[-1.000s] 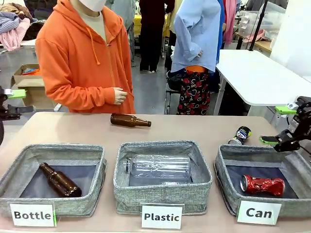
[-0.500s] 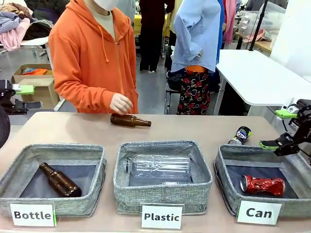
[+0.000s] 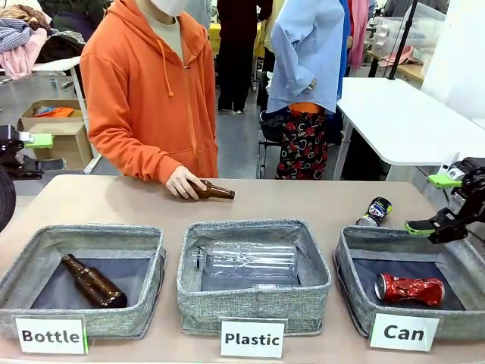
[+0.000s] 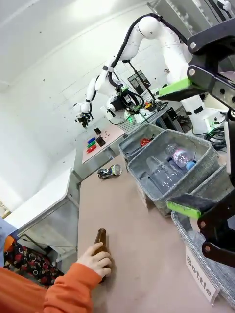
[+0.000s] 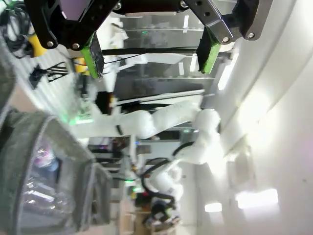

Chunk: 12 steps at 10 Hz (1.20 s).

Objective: Sort the can waste into the basket.
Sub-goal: Pick up the can waste from the table and place it in the right Fabric basket.

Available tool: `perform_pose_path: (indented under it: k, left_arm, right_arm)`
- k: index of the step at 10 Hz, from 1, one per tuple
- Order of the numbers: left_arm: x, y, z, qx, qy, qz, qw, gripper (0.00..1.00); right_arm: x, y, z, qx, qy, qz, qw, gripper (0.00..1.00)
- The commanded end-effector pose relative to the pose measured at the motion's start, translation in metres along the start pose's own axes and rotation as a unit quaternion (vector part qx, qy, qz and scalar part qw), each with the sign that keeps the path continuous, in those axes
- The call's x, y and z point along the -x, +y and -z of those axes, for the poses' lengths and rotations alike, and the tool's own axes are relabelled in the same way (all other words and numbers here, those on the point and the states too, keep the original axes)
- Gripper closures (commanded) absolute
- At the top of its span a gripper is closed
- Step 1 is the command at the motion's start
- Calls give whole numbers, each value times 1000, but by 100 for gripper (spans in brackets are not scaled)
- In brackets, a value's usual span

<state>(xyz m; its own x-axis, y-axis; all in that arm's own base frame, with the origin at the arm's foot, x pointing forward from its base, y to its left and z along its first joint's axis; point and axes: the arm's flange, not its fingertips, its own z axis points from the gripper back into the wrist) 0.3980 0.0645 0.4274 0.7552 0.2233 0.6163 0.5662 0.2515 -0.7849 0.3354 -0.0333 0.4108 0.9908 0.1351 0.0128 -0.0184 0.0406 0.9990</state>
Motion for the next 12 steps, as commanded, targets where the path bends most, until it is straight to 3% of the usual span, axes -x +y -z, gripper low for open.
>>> perform_pose_path:
  k: [1,2,3,5,6,7,8,9,10,12]
  left_arm:
    - [-2,-3,-1,-2,-4,-5,1000,0]
    - [-2,-3,-1,-2,-4,-5,1000,0]
    - [-2,-3,-1,-2,-4,-5,1000,0]
    - [-2,-3,-1,-2,-4,-5,1000,0]
    - [-2,-3,-1,-2,-4,-5,1000,0]
    - [-2,-3,-1,-2,-4,-5,1000,0]
    - [0,0,0,0,0,0,1000,0]
    - [93,-9,9,18,-103,12,994,0]
    - [-67,-73,-146,58,-145,-15,988,0]
    - [-58,-70,-177,64,-154,-52,985,0]
  right_arm:
    - [-15,37,-14,237,-18,-64,969,0]
    - [-32,43,-26,354,-47,-61,932,0]
    - [-47,48,-37,461,-100,-60,880,0]
    - [-61,47,-43,604,-150,-84,778,0]
    - [-60,50,-39,611,-161,-129,764,0]
    - [-48,52,-40,522,-179,-168,817,0]
    - [-68,67,-61,464,-86,-138,871,0]
    - [-68,67,-61,464,-86,-138,871,0]
    - [-68,67,-61,464,-86,-138,871,0]
    - [-62,57,-57,471,-103,-154,863,0]
